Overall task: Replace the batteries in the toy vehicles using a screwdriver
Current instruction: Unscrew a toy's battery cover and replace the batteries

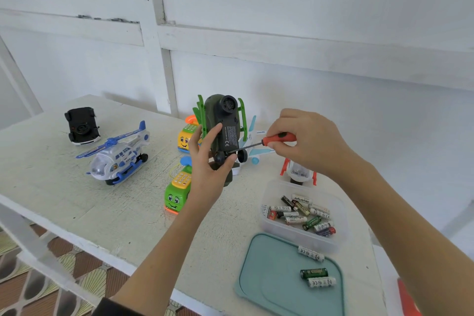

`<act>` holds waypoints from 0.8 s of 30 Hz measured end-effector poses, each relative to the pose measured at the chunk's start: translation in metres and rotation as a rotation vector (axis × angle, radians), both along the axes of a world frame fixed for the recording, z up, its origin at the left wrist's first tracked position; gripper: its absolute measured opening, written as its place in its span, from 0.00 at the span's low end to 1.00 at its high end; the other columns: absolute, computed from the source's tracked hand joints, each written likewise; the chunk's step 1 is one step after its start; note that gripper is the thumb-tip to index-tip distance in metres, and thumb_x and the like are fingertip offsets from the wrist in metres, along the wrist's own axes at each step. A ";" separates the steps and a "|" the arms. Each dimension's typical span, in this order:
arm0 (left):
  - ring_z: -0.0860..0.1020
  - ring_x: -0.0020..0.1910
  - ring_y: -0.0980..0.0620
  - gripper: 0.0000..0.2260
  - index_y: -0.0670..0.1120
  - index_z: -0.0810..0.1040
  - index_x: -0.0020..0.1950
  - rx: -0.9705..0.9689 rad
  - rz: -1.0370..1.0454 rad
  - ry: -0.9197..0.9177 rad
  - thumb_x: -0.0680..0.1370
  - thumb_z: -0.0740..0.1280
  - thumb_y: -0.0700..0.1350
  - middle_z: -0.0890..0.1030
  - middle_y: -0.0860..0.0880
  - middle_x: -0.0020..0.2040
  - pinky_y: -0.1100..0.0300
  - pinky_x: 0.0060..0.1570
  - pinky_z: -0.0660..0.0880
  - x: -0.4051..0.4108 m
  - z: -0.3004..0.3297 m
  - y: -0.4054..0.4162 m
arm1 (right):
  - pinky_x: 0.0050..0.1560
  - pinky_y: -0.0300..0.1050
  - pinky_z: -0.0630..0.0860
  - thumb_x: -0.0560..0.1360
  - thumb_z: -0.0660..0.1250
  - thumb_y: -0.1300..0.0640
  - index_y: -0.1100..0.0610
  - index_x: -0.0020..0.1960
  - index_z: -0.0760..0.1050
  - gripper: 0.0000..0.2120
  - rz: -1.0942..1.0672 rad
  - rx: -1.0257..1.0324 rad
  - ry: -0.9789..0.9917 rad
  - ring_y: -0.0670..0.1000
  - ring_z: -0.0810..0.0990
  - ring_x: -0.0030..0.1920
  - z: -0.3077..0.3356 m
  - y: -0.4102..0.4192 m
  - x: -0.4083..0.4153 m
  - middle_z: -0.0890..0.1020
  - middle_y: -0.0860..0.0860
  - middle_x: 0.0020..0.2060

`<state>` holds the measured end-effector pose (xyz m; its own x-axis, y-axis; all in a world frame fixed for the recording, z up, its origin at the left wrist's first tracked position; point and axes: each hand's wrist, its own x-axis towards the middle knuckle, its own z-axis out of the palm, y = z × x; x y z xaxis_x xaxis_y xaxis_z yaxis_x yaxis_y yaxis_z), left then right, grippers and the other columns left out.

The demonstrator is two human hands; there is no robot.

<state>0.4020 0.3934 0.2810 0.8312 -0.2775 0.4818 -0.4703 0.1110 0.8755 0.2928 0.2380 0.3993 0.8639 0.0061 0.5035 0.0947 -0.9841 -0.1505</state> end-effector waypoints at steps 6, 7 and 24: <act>0.72 0.65 0.37 0.30 0.67 0.69 0.66 0.010 -0.002 -0.006 0.75 0.71 0.35 0.57 0.51 0.74 0.47 0.57 0.79 -0.002 -0.002 -0.004 | 0.37 0.43 0.76 0.67 0.70 0.67 0.55 0.46 0.82 0.11 0.222 0.193 0.027 0.47 0.75 0.35 0.014 0.016 0.005 0.71 0.48 0.36; 0.72 0.65 0.37 0.30 0.68 0.70 0.66 0.007 -0.003 -0.002 0.75 0.71 0.37 0.57 0.52 0.74 0.46 0.58 0.78 -0.002 -0.001 -0.004 | 0.38 0.42 0.75 0.70 0.70 0.58 0.55 0.50 0.81 0.09 0.186 0.216 0.057 0.46 0.77 0.34 0.015 0.017 0.006 0.73 0.48 0.34; 0.73 0.65 0.39 0.28 0.74 0.69 0.62 0.007 -0.005 0.047 0.71 0.70 0.46 0.59 0.53 0.73 0.44 0.61 0.76 -0.003 -0.002 -0.004 | 0.30 0.41 0.63 0.77 0.62 0.53 0.56 0.31 0.69 0.17 0.027 0.148 0.021 0.47 0.80 0.32 0.013 0.031 0.016 0.71 0.44 0.21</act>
<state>0.3991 0.3890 0.2787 0.8516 -0.2848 0.4401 -0.4281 0.1066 0.8974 0.3090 0.2693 0.4119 0.8749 -0.0437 0.4823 0.1159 -0.9481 -0.2962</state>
